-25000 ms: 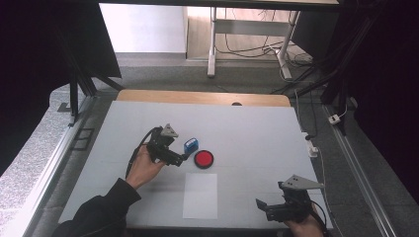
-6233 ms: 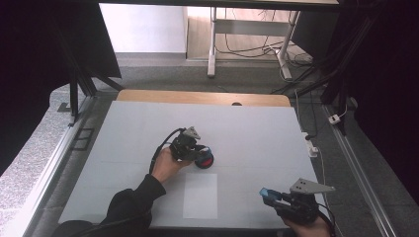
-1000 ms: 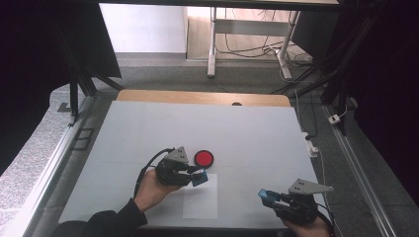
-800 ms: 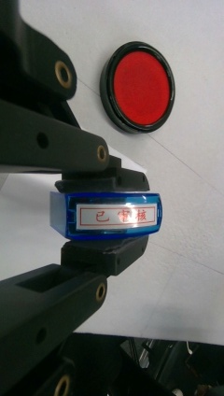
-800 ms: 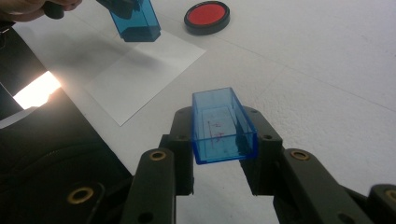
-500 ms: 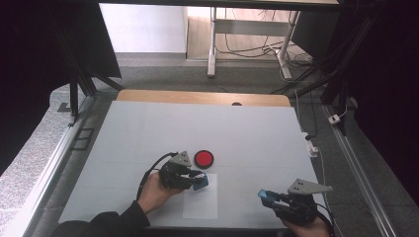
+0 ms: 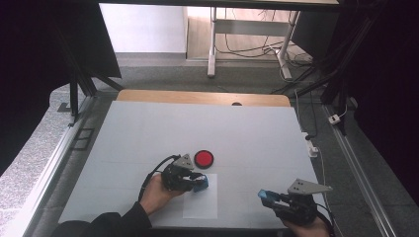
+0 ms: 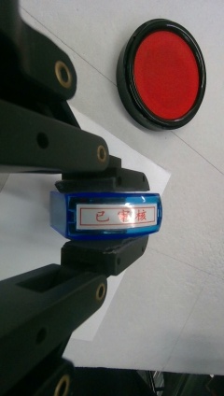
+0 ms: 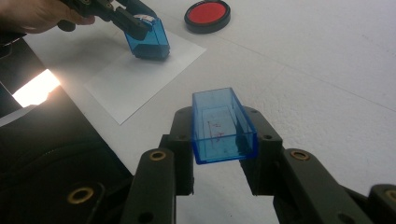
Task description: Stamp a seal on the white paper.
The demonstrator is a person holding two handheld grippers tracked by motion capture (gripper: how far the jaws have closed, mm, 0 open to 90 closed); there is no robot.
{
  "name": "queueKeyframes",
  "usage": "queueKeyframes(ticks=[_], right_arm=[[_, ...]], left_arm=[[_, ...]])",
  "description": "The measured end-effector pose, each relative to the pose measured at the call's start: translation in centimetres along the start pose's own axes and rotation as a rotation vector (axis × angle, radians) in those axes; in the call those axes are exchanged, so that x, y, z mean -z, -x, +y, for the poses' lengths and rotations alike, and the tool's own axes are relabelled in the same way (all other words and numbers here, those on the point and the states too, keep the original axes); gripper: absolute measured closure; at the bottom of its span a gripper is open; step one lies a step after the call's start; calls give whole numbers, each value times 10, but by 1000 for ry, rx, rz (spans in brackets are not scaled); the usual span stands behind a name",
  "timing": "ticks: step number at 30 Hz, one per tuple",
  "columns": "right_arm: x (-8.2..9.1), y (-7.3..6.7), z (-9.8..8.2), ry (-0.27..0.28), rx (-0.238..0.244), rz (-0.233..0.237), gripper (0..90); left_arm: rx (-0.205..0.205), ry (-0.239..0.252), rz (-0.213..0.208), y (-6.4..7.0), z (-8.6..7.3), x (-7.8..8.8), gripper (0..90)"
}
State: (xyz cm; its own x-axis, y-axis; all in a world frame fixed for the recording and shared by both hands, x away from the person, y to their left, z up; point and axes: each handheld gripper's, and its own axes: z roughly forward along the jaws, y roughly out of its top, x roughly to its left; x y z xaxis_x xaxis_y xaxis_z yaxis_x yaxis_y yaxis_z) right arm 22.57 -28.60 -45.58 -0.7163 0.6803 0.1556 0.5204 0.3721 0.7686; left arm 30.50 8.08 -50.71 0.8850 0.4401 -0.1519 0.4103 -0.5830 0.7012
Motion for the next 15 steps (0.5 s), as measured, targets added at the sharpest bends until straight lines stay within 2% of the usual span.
queueKeyframes(ticks=[5, 10, 15], right_arm=[[0, 0, 0, 0, 0, 0, 678], [0, 0, 0, -2, 1, -1, 677], [0, 0, 0, -5, -1, -3, 677]], left_arm=[[-22, -9, 17, 2, 0, -1, 701], [-37, 7, 20, 4, -3, -2, 703], [-66, -14, 64, 12, -1, -3, 704]])
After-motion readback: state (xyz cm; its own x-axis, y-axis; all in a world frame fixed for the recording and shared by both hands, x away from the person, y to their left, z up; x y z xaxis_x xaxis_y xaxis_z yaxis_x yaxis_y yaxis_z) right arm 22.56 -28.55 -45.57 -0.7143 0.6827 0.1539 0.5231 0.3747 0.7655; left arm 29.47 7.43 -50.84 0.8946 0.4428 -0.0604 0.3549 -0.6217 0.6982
